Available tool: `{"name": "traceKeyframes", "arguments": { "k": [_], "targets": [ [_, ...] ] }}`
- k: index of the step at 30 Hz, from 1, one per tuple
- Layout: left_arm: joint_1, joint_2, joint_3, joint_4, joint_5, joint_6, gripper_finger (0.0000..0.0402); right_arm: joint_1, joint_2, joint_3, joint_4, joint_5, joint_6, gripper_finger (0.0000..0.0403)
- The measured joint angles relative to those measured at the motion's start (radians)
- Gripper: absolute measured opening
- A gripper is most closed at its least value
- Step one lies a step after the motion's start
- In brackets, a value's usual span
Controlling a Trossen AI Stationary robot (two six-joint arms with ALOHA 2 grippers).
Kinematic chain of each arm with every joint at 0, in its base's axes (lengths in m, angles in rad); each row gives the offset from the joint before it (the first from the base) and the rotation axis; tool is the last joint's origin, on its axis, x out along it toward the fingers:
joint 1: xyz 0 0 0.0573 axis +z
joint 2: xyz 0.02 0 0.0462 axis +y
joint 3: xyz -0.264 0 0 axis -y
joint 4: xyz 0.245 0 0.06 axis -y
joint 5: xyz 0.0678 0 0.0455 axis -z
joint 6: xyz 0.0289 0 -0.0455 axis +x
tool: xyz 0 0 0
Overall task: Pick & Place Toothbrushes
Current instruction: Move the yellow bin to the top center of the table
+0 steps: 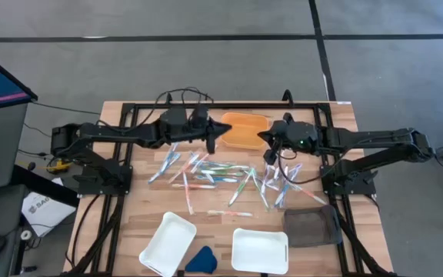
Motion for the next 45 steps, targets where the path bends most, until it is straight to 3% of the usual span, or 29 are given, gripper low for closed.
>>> {"name": "traceKeyframes", "arguments": {
  "k": [7,17,22,25,30,37,45],
  "targets": [
    [-0.074,0.0,0.0,0.072,0.047,0.019,0.0003,0.049,0.0,0.0,0.008,-0.001,-0.024,0.0001],
    [-0.085,0.001,0.0,0.082,0.035,0.203,0.0003,0.054,0.076,0.0,-0.009,-0.019,0.014,0.0001],
    [-0.075,0.001,0.0,0.061,0.025,0.15,0.0003,0.002,0.192,0.009,-0.013,-0.316,0.028,0.0001],
    [-0.075,0.002,0.0,0.002,0.034,0.2,0.0003,-0.032,0.264,0.046,-0.084,-0.409,0.014,0.0001],
    [-0.063,0.002,0.0,-0.062,0.05,0.262,0.0003,-0.081,0.36,0.108,-0.185,-0.416,0.005,0.0001],
    [0.035,0.002,0.0,-0.261,0.244,0.265,0.0003,-0.122,0.415,0.127,-0.248,-0.417,-0.048,0.0001],
    [0.072,0.011,0.001,-0.359,0.251,0.275,0.0003,-0.138,0.404,0.128,-0.246,-0.416,-0.027,0.0001]
  ]
}}
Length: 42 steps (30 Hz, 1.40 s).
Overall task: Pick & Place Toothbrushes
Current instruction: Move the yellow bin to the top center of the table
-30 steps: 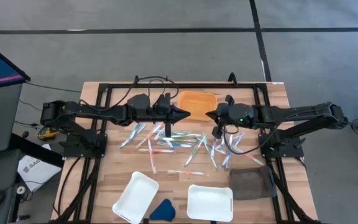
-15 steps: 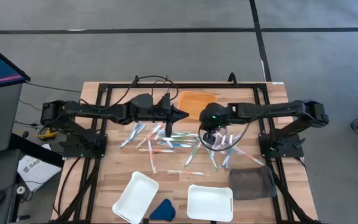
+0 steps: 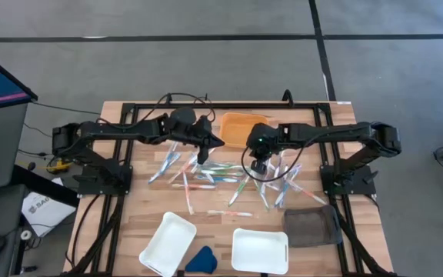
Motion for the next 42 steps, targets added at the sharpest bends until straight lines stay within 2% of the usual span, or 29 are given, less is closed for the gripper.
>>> {"name": "traceKeyframes", "arguments": {
  "k": [9,18,22,29,34,40,42],
  "targets": [
    [-0.025,0.034,0.004,-0.007,0.0,0.037,0.0003,0.022,0.0,0.0,0.004,0.0,0.012,0.0001],
    [-0.035,0.259,0.119,-0.05,0.001,0.059,0.0003,0.015,0.004,0.0,-0.03,0.001,0.004,0.0001],
    [-0.035,0.312,0.168,-0.041,-0.006,0.078,0.0003,0.006,0.004,0.0,-0.035,0.003,0.001,0.0001],
    [-0.035,0.308,0.172,0.045,-0.019,0.211,0.0003,-0.021,0.004,0.0,-0.04,0.004,-0.148,0.0001],
    [-0.035,0.302,0.172,0.046,-0.023,0.127,0.0003,-0.025,0.004,0.0,-0.04,0.004,-0.101,0.0001],
    [-0.035,0.318,0.169,-0.083,-0.028,0.11,0.0003,-0.024,0.004,-0.017,-0.041,0.003,-0.043,0.0001],
    [-0.035,0.328,0.17,-0.078,-0.038,0.115,0.0003,-0.03,0.005,-0.027,-0.045,0.004,-0.041,0.0001]
  ]
}}
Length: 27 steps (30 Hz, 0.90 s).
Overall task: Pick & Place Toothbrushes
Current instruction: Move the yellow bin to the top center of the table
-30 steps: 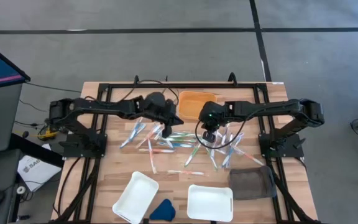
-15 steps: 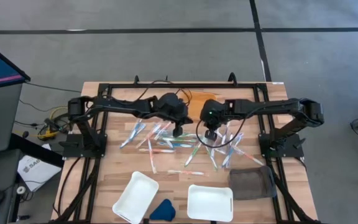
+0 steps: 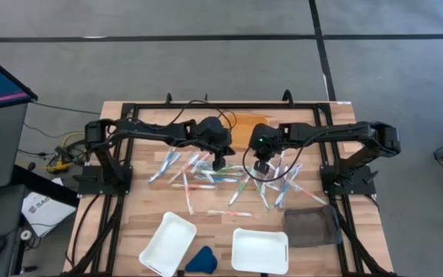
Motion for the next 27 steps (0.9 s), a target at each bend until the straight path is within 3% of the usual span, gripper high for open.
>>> {"name": "traceKeyframes", "arguments": {
  "k": [10,20,27],
  "targets": [
    [0.012,0.038,0.001,-0.03,-0.004,-0.044,0.0003,-0.058,0.007,-0.002,-0.044,0.002,0.056,0.0001],
    [0.055,0.055,0.0,-0.054,-0.015,-0.092,0.0003,-0.066,0.007,-0.002,-0.082,0.075,0.072,0.0001],
    [0.072,0.081,0.001,-0.074,-0.016,-0.166,0.0003,-0.072,0.006,-0.065,-0.069,0.073,0.072,0.0001]
  ]
}}
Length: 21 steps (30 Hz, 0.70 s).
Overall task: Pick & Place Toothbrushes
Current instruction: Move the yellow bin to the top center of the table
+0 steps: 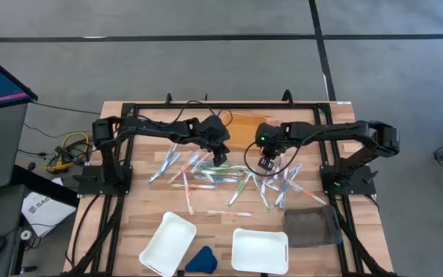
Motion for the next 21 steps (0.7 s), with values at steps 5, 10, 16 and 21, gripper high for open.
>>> {"name": "traceKeyframes", "arguments": {
  "k": [5,10,16,21],
  "targets": [
    [0.021,0.006,-0.001,-0.007,-0.001,-0.01,0.0003,-0.058,0.0,-0.006,0.02,0.001,0.0,0.0001],
    [0.041,0.006,-0.001,-0.005,-0.002,-0.02,0.0003,-0.105,0.0,-0.006,0.045,0.001,0.0,0.0001],
    [0.051,0.006,-0.001,-0.004,-0.058,-0.023,0.0003,-0.12,0.0,-0.006,0.077,0.001,-0.001,0.0001],
    [0.058,0.006,-0.001,-0.004,-0.11,-0.024,0.0003,-0.124,0.0,-0.006,0.105,0.003,-0.008,0.0001]
  ]
}}
